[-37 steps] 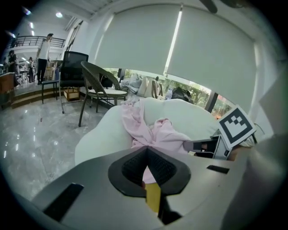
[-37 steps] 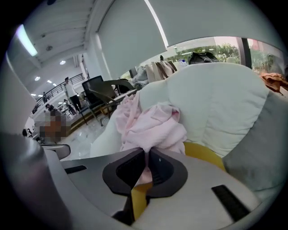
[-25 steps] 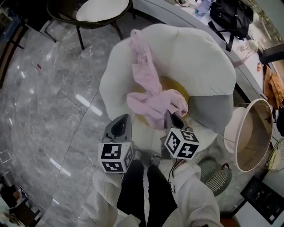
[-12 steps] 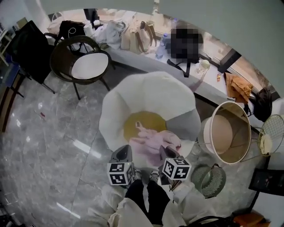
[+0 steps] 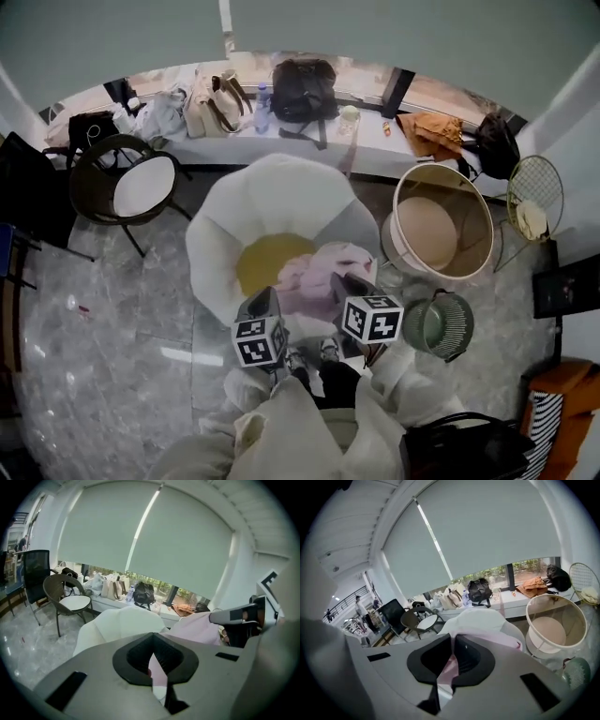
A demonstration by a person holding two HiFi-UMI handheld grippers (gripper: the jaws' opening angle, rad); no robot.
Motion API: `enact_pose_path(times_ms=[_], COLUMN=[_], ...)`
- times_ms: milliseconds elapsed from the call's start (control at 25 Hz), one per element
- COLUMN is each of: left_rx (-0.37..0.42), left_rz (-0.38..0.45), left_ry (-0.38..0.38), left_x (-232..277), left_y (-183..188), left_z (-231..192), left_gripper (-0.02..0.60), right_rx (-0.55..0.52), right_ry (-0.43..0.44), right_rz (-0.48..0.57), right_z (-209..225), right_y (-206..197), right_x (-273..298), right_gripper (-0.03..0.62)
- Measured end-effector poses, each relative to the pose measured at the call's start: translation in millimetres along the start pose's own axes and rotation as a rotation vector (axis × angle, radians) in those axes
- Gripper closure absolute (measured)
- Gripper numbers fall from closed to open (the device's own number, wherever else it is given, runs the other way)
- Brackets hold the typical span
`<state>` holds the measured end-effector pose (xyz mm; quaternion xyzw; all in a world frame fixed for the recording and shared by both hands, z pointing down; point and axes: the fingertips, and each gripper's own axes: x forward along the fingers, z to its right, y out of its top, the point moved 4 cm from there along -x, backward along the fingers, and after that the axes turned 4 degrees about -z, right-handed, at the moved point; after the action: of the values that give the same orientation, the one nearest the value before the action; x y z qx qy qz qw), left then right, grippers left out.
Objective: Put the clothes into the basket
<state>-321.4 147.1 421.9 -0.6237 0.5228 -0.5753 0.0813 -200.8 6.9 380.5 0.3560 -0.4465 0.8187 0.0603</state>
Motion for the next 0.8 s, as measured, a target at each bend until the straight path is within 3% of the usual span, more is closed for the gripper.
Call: enact_pose_path(times_ms=[480,800], left_rx=[0.242,0.312], left_rz=[-0.049,-0.076], left_ry=[-0.234,-0.316], left_x=[37,59], left_y=[23,-6], left_z=[121,227], left_gripper=[0.575,0.575], right_rx=[0.207,0.311], right_ry=[-0.183,-0.24], right_rz=[0.12,0.179], right_z=[85,162], right_y=[-12,-38], right_x=[-83,-154], right_gripper=[0.562,0.562])
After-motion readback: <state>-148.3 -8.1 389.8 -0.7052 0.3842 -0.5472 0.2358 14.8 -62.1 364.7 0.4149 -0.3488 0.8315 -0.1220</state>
